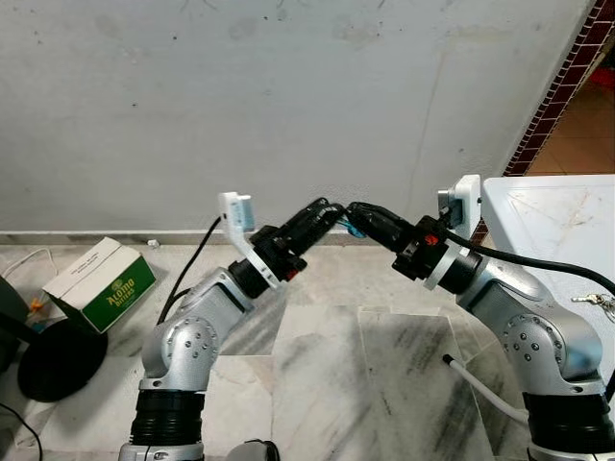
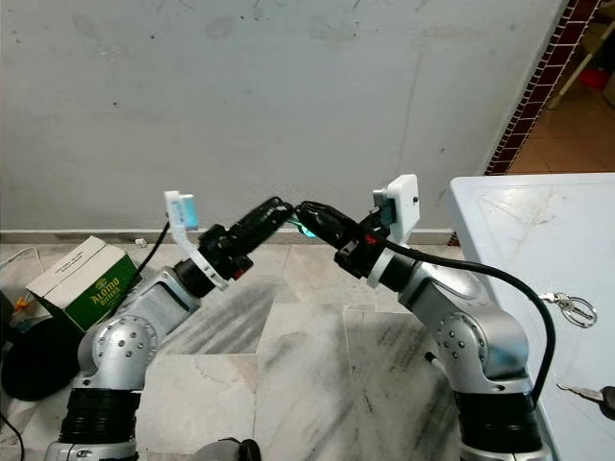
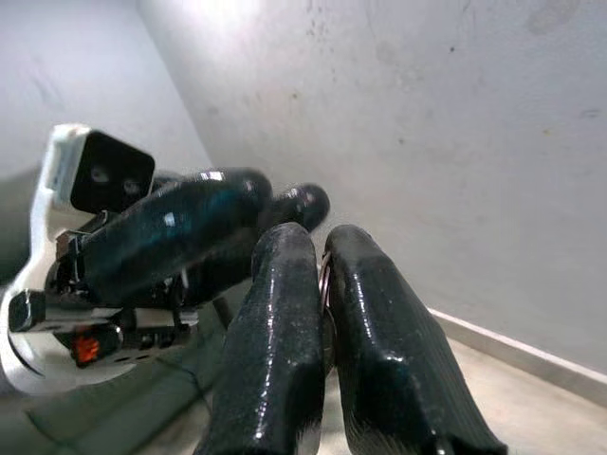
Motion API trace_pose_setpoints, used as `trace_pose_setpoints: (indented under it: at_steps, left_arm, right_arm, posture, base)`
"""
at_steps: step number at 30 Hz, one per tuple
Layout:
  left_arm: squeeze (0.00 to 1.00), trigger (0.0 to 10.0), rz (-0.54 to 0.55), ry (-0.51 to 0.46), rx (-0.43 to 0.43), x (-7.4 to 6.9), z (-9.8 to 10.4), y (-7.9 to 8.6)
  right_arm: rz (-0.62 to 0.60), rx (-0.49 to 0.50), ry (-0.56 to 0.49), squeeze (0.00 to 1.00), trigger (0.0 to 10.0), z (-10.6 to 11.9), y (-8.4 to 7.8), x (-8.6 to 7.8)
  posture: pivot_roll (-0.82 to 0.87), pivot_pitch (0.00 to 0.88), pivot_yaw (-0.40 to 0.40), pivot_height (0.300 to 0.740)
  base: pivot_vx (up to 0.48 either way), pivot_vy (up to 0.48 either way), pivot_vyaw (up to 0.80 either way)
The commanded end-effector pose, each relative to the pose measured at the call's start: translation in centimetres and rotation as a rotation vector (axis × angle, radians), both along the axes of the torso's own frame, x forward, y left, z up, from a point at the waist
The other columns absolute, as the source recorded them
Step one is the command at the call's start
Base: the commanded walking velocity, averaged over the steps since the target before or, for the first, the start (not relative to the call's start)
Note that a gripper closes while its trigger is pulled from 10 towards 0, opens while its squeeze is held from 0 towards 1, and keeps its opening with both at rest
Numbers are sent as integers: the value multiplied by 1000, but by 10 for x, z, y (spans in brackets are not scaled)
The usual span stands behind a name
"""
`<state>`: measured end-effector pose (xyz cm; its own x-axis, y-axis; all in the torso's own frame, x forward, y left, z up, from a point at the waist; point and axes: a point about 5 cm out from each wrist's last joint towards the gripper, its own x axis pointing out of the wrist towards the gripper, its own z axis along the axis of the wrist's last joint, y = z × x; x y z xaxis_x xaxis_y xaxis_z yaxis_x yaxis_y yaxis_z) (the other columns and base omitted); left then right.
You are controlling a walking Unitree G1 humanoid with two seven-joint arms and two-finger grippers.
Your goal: Hang keys on a hook
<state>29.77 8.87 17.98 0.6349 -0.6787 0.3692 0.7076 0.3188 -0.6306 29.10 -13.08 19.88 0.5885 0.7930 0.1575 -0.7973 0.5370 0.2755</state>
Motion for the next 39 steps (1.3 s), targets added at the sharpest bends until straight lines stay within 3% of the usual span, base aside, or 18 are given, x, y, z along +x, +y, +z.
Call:
trace_pose_setpoints:
  at_steps: [1, 5, 13, 23, 39]
  left_arm:
    - [0, 10000, 5, 5, -39, -2, 5, 2]
    - [0, 10000, 2, 27, -108, -3, 10, 0]
    - [0, 10000, -69, 108, -154, -11, 5, -11]
    - [0, 10000, -22, 179, -251, -11, 1, -9]
    - [0, 10000, -85, 207, -254, -14, 1, -18]
  right_arm:
    - [8, 49, 24, 0, 10000, 1, 2, -1]
    - [7, 112, 64, 0, 10000, 0, 8, -2]
    - [-59, 157, 94, 0, 10000, -3, 13, 2]
    - [-120, 176, 97, 0, 10000, 1, 11, 9]
    - [-141, 176, 96, 0, 10000, 2, 11, 12]
  posture:
    - [-85, 93, 34, 740]
    - [-83, 97, 28, 740]
    - [-83, 97, 28, 740]
    - [-85, 103, 26, 740]
    - [-88, 104, 27, 740]
  base:
    - [0, 0, 0]
    - [0, 0, 0]
    - [0, 0, 0]
    - [0, 0, 0]
    - [0, 0, 0]
